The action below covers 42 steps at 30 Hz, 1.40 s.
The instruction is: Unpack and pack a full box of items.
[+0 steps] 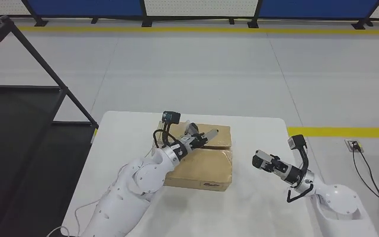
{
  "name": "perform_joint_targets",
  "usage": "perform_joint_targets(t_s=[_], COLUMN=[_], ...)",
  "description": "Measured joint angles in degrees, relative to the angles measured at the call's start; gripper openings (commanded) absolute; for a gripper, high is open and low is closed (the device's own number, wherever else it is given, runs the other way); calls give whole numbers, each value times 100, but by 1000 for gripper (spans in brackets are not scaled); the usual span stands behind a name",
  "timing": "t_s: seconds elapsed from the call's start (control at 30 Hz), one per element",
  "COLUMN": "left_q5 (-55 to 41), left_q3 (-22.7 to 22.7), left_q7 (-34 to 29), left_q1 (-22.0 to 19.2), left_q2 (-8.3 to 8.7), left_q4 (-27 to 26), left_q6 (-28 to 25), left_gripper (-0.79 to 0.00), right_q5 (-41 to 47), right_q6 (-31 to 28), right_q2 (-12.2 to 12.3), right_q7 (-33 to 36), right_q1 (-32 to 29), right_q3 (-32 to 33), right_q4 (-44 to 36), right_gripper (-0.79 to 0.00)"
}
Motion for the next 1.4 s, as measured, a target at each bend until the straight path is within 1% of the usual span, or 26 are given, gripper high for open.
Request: perform_joint_targets(t_s=[0.4, 0.63, 0.93, 1.13, 1.4], left_q5=[66, 12, -38, -91, -124], left_q3=[494, 862, 1223, 1349, 1379], left_q7=[13, 45, 141, 279, 424], left_q1=[-445, -783, -1075, -1182, -1213], left_q2=[-277, -512, -801, -967, -1122], left_q4=[447, 838, 1231, 1419, 1419], left_q6=[53, 45, -52, -265, -519], left_gripper=[0, 0, 0, 0, 0], right_q5=[66, 130, 219, 247, 279], right_q6=[-61, -128, -209, -243, -295], right_q2=[57, 96, 142, 167, 196], right_q7=[31, -4, -42, -54, -60], right_q1=[8, -106, -241, -260, -254], right_q3=[-36, 17, 79, 81, 55], right_q4=[157, 171, 167, 199, 225], right_gripper=[0, 0, 0, 0, 0])
